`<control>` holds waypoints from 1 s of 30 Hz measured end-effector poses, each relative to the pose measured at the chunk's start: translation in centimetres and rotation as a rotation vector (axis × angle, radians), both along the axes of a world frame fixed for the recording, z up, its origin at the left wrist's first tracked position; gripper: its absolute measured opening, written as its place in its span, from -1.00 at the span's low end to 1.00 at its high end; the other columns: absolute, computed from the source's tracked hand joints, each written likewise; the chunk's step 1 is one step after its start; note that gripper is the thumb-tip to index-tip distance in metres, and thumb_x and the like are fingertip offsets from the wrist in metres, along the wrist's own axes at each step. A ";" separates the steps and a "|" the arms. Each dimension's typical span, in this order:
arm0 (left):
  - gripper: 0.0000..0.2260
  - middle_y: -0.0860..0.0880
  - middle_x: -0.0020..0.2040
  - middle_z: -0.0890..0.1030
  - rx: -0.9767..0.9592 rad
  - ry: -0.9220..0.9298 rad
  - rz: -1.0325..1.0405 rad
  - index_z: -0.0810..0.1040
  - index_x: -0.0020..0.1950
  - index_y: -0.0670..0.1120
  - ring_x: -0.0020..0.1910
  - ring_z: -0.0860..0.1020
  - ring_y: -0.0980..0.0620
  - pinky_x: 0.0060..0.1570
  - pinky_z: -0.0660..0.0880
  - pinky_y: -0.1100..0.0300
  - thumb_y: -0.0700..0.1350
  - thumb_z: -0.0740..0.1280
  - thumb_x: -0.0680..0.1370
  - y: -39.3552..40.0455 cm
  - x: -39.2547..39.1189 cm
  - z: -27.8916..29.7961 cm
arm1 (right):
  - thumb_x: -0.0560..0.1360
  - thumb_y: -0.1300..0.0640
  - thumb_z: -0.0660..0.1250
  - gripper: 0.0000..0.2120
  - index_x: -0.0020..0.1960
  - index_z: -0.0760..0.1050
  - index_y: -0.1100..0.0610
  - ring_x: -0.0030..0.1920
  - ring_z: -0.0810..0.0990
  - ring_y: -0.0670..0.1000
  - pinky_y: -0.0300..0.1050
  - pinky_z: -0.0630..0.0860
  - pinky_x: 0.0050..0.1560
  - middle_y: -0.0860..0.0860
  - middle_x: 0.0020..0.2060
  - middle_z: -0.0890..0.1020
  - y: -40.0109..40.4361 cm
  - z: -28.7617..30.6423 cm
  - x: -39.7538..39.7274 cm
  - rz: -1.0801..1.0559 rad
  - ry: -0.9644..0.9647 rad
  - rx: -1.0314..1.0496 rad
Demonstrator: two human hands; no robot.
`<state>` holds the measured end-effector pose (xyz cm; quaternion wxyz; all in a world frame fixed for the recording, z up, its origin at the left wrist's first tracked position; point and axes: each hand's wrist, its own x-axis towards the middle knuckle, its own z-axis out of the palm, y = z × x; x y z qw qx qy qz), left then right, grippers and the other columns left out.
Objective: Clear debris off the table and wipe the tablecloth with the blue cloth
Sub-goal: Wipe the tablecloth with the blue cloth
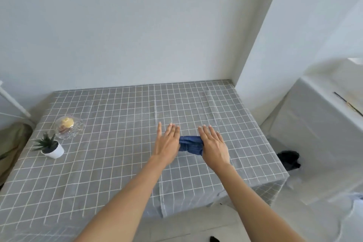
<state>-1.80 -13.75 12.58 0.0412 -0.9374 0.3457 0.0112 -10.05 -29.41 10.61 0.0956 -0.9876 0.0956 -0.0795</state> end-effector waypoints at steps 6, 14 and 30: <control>-0.48 -0.12 0.56 0.07 0.002 0.022 0.027 -0.02 0.55 -0.19 0.55 -0.01 -0.03 0.40 -0.33 -0.21 -0.04 0.07 0.66 -9.7 -1.7 -0.3 | 0.54 0.29 0.24 -0.34 0.55 0.03 0.13 0.54 -0.01 0.07 -0.01 -0.07 0.50 0.06 0.53 0.13 -9.7 -0.2 -1.5 0.007 0.040 -0.007; -0.49 -0.12 0.55 0.12 0.014 0.053 0.108 0.01 0.55 -0.19 0.55 0.02 -0.04 0.39 -0.32 -0.23 -0.09 0.09 0.65 -18.3 -2.9 -1.5 | 0.53 0.30 0.23 -0.33 0.55 0.00 0.12 0.54 -0.02 0.07 -0.02 -0.05 0.51 0.05 0.53 0.11 -18.6 -0.6 -1.6 0.067 0.096 0.003; -0.44 -0.12 0.57 -0.03 -0.021 0.113 0.087 -0.13 0.55 -0.17 0.55 -0.08 -0.03 0.40 -0.34 -0.21 -0.18 0.09 0.63 -25.5 -10.1 -8.4 | 0.49 0.39 0.19 -0.33 0.54 0.08 0.11 0.53 0.02 0.08 -0.03 -0.05 0.48 0.06 0.52 0.14 -26.1 -7.6 -8.9 0.079 0.189 0.062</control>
